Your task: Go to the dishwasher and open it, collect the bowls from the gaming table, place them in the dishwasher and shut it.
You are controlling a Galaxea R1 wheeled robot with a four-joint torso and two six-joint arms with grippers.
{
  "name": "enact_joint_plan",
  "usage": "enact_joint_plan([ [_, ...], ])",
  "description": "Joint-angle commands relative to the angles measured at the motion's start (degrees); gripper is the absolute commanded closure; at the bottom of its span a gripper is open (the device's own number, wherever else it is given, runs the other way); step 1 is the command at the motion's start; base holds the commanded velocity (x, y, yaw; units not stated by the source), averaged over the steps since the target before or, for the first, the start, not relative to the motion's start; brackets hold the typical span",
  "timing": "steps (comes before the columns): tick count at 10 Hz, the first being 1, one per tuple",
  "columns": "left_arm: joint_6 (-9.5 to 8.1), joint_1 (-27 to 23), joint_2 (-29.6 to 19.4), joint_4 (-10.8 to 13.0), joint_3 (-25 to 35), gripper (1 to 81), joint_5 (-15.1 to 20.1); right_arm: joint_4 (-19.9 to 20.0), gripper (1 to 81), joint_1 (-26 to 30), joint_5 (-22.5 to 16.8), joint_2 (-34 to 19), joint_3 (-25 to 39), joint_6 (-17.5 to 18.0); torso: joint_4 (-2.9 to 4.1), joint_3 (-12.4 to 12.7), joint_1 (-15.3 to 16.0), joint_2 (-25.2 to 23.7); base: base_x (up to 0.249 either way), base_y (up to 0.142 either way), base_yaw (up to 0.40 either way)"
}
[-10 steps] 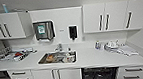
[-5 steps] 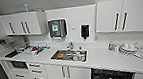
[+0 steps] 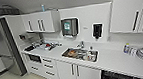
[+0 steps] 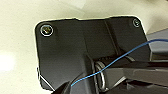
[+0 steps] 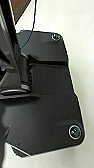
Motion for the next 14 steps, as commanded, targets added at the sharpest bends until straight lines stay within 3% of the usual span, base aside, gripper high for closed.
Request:
enact_joint_plan([
  [1, 0.2, -3.69, -0.2, -0.43, 0.31, 1.0, 2.66, -0.69, 1.0, 3.16, -2.71, 0.1, 0.07, -0.07, 0.0, 0.0, 0.0, 0.0, 0.0, 0.0, 0.352],
  [14, 0.73, -3.87, 0.07, 0.27, -1.1, 1.0, 1.69, -0.6, 1.0, 3.16, -1.92, 0.28, -0.82, -0.07, 0.0, 0.0, 0.0, 0.0, 0.0, 0.0, 0.353],
])
